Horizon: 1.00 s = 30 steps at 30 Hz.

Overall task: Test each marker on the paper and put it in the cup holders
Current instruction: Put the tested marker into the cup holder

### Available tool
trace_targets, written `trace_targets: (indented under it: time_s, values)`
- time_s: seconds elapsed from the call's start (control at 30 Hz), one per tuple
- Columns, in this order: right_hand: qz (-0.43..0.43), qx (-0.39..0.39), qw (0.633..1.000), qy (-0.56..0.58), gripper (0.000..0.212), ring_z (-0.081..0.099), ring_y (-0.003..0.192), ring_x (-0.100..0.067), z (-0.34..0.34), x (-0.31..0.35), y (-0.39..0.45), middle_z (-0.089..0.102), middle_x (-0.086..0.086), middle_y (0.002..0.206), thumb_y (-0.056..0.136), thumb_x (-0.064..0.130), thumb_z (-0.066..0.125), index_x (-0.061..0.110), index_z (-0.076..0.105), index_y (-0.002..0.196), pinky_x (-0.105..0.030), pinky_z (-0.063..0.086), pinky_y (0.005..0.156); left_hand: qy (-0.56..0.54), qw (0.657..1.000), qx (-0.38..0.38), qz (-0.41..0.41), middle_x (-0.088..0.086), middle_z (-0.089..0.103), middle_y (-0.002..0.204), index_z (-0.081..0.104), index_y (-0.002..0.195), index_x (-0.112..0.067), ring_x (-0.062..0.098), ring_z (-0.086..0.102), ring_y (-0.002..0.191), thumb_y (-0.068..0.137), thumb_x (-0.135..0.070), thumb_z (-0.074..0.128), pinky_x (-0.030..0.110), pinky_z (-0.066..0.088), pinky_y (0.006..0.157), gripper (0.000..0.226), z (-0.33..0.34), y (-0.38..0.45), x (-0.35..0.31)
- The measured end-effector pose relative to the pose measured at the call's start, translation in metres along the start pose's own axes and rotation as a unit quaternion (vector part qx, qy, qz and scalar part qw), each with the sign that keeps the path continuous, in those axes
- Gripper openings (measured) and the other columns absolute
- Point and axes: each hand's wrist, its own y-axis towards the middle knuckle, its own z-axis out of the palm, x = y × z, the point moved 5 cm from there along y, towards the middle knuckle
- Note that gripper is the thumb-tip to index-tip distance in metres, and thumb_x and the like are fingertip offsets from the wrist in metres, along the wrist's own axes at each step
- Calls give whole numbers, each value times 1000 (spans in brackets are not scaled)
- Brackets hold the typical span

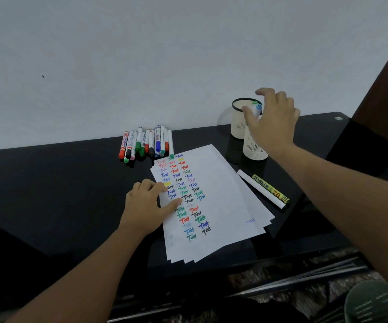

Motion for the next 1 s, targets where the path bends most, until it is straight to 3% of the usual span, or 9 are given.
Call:
trace_targets:
  time_s: [0.07, 0.13, 0.2, 0.3, 0.4, 0.5, 0.87, 1.0]
  values:
    - [-64, -43, 997, 27, 39, 53, 106, -31, -1, 18, -20, 58, -7, 114, 98, 45, 57, 23, 59, 129, -46, 36, 91, -4, 1000, 6, -1, -15, 45, 107, 60, 116, -35, 8, 38, 101, 82, -81, 51, 38, 39, 96, 58, -1, -1, 0]
    - [-137, -26, 988, 65, 30, 54, 100, -30, 8, 39, -42, 61, -6, 107, 97, 38, 58, 21, 65, 121, -46, 41, 87, -7, 1000, 21, -3, -15, 43, 113, 56, 126, -37, 8, 37, 105, 83, -81, 49, 39, 37, 99, 62, -1, -2, -1]
    - [-197, 87, 970, 108, 24, 54, 97, -23, 28, 58, -65, 60, 0, 101, 99, 36, 57, 22, 65, 117, -46, 46, 86, 5, 998, 61, -8, -13, 39, 121, 45, 140, -39, 10, 35, 111, 83, -83, 44, 42, 35, 104, 72, -2, 1, -3]
    - [-211, 298, 927, 80, 31, 53, 105, -15, 66, 74, -100, 56, 5, 109, 103, 42, 54, 28, 59, 130, -39, 50, 90, 68, 986, 154, -4, -5, 29, 140, 15, 157, -39, 19, 30, 130, 82, -88, 34, 47, 26, 113, 92, -3, 10, -5]
    - [-183, 389, 902, 46, 43, 53, 121, -19, 93, 79, -119, 57, 1, 132, 105, 44, 52, 30, 52, 145, -39, 49, 100, 88, 973, 214, 9, -2, -4, 167, -5, 159, -41, 24, -5, 154, 83, -90, 22, 52, 1, 124, 94, 1, 10, -2]
    - [-170, 410, 896, 29, 48, 49, 132, -21, 110, 83, -117, 51, -1, 147, 107, 41, 49, 31, 45, 154, -39, 47, 106, 84, 973, 216, 16, -5, -16, 168, -10, 158, -42, 15, -22, 152, 82, -92, 11, 49, -10, 124, 94, 9, 4, 4]
    - [-199, 428, 880, -51, 57, 37, 144, -31, 171, 120, -84, 37, -5, 162, 108, 31, 43, 41, 24, 161, -46, 46, 108, 60, 983, 171, 14, -7, -4, 169, 1, 159, -44, 12, -12, 154, 78, -95, 14, 49, -7, 124, 96, 12, 7, 8]
    - [-208, 413, 882, -92, 51, 43, 139, -31, 183, 125, -81, 47, -6, 155, 108, 37, 41, 38, 33, 158, -48, 43, 107, 59, 984, 166, 18, -6, -2, 169, 2, 159, -43, 13, -10, 155, 78, -95, 13, 49, -6, 124, 97, 12, 7, 9]
